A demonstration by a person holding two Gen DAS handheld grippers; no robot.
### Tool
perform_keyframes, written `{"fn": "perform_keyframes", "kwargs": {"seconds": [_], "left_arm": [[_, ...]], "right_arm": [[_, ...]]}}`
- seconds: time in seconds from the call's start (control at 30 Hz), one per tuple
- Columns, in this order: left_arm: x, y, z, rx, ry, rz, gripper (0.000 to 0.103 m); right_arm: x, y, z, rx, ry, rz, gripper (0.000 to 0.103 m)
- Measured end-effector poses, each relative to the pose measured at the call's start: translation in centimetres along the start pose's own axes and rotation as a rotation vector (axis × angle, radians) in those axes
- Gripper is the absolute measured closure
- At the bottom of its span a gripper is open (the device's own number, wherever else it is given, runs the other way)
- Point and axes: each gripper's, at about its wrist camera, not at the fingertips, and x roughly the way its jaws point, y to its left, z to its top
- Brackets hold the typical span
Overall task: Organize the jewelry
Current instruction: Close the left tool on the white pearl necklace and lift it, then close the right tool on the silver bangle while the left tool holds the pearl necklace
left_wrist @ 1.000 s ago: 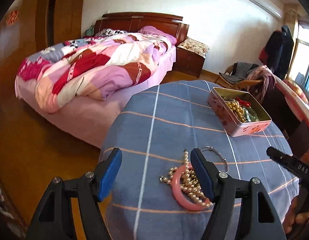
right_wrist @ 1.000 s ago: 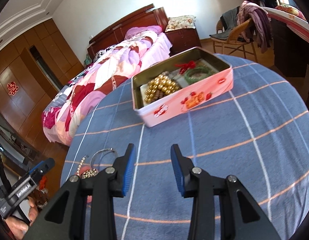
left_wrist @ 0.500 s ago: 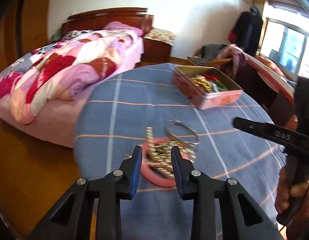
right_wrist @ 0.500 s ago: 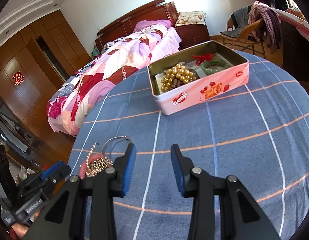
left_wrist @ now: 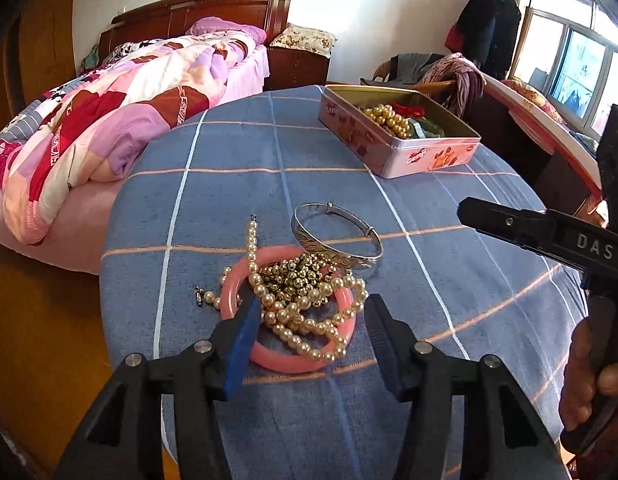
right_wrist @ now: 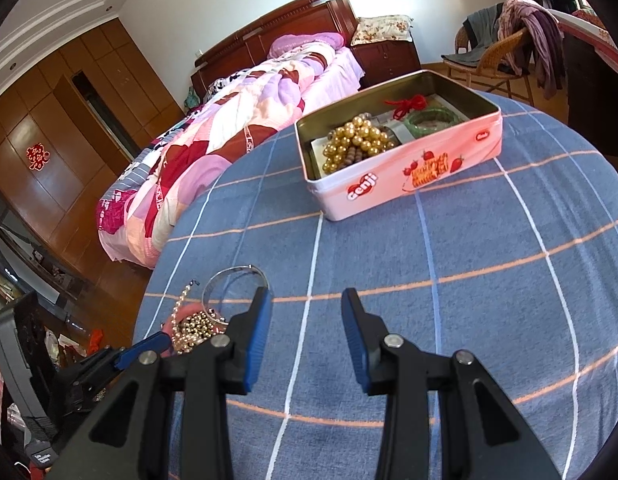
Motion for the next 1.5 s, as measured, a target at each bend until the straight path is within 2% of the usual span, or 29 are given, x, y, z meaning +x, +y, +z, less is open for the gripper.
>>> {"fn": "perform_keyframes", "kwargs": {"seconds": [0.1, 0.23, 0.3, 0.33, 0.4, 0.53, 0.73, 0.93, 1.13, 1.3, 1.43, 1.47, 1.5], "left_arm": [[0.3, 0.1, 0.0, 0.001, -0.003, 0.008, 0.05], [0.7, 0.8, 0.0, -0.007, 0.007, 0.036, 0.083], [0.5, 1.5, 0.0, -0.035, 0.006, 0.009, 0.085], [0.3, 1.6, 0.0, -0.038, -0.002, 0.006, 0.093], [0.0, 1.6, 0.2, -0.027, -0.021, 0.011, 0.098], [-0.8, 1.9, 0.6, -0.051, -0.056, -0.017, 0.098], [-3.9, 2.5, 2.3, -0.091, -0.155, -0.075, 0.098], [-6.6, 3.5, 3.9, -0.131, -0.242, -0.08, 0.098], [-6.9, 4.0, 4.4, -0.15, -0.261, -0.069, 0.098], [-6.7, 4.2, 4.4, -0.149, -0.256, -0.056, 0.098], [-6.8, 4.6, 4.3, -0.159, -0.256, -0.049, 0.098], [-6.8, 4.6, 4.3, -0.162, -0.254, -0.047, 0.098], [-6.7, 4.7, 4.3, -0.165, -0.253, -0.046, 0.098]], "right_arm": [[0.0, -0.2, 0.0, 0.004, -0.001, -0.001, 0.062], [0.1, -0.5, 0.0, 0.015, 0.0, -0.001, 0.062], [0.2, -0.6, 0.1, 0.018, 0.003, 0.0, 0.062], [0.2, -0.6, 0.1, 0.018, 0.004, -0.001, 0.062], [0.4, -0.6, 0.0, 0.02, 0.008, 0.001, 0.062], [0.3, -0.6, 0.0, 0.017, 0.008, 0.004, 0.062], [0.4, -0.3, -0.1, 0.002, 0.017, 0.019, 0.062], [1.7, 0.9, -0.5, -0.023, 0.071, 0.052, 0.062], [4.3, 2.5, 0.3, -0.074, 0.108, 0.034, 0.062], [7.5, 4.9, 0.8, -0.186, 0.177, -0.045, 0.062], [8.2, 6.8, 0.0, -0.334, 0.172, -0.147, 0.064], [8.2, 7.0, -0.1, -0.369, 0.17, -0.166, 0.068], [8.3, 7.1, -0.4, -0.398, 0.161, -0.194, 0.077]]}}
